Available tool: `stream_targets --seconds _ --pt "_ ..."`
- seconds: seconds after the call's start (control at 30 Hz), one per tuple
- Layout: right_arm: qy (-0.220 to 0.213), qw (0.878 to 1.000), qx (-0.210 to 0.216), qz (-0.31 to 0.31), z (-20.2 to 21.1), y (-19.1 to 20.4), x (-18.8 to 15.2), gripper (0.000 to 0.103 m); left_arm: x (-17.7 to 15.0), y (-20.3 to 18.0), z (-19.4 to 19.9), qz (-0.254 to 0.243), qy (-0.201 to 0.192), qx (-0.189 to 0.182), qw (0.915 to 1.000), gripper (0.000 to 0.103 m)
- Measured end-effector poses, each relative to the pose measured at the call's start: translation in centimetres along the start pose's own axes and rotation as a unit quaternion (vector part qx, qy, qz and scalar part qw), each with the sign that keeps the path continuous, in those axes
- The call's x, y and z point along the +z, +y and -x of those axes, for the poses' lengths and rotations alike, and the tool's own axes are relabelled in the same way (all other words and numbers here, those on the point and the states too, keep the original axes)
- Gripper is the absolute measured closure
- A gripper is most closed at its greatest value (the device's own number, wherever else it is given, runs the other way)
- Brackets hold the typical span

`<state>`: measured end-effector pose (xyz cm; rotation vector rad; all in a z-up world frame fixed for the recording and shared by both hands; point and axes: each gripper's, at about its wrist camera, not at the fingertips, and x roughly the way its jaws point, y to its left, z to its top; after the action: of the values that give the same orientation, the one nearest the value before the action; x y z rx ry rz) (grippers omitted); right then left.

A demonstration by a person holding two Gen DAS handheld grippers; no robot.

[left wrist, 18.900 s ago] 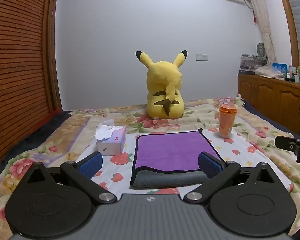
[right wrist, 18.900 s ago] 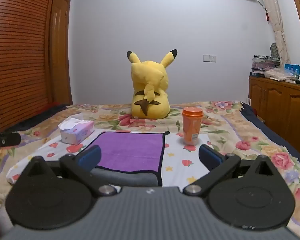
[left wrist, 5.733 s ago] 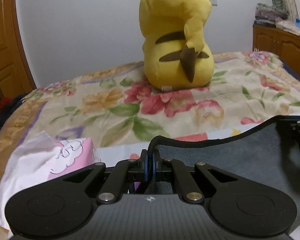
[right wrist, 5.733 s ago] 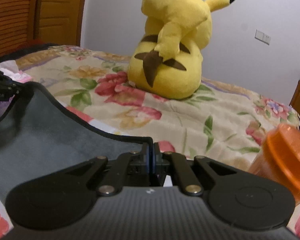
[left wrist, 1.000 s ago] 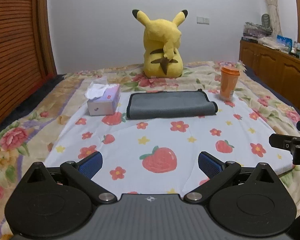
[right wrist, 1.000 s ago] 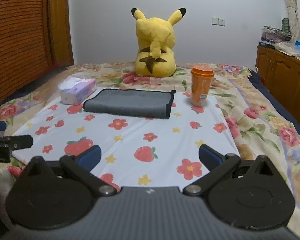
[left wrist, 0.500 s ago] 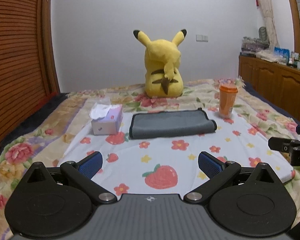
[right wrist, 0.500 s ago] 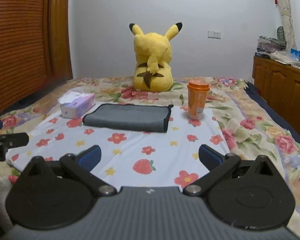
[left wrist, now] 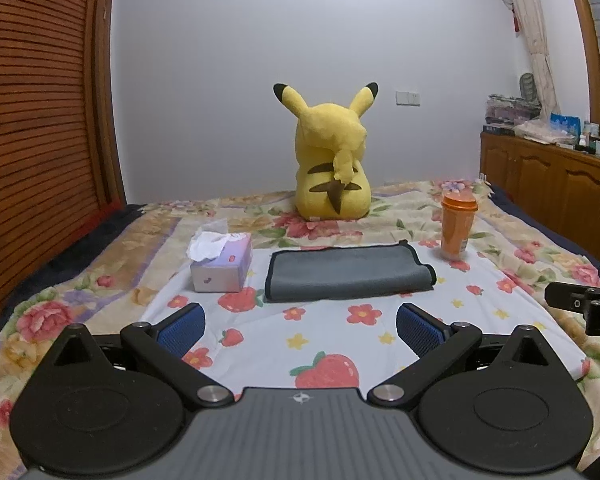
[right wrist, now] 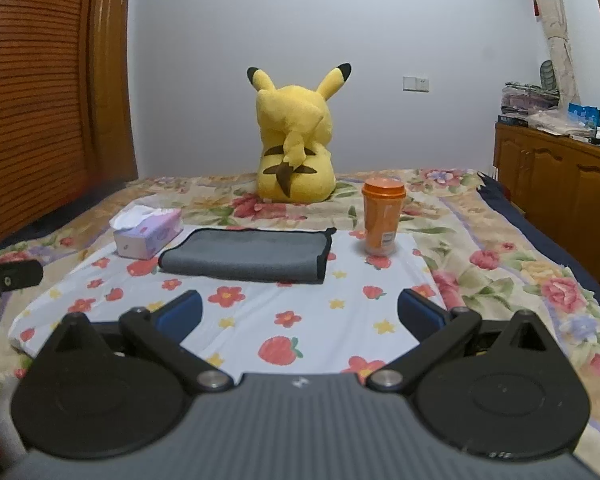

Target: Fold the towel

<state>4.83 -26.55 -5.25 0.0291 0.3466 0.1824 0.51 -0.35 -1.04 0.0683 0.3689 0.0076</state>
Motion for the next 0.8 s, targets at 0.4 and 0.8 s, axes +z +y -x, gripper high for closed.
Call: stream_targets --seconds 0.4,0.8 --pt "-0.02 1.0 -0.008 -0.009 0.55 -0.28 0.08 0.0 0.2 0.38 0.28 0.005 -0.009 0.008 0.9999 0.0" --pt "-0.026 1.0 -0.009 -0.004 0.73 -0.25 0.02 0.0 0.11 0.5 0.34 0.005 -0.011 0.01 0.9999 0.0"
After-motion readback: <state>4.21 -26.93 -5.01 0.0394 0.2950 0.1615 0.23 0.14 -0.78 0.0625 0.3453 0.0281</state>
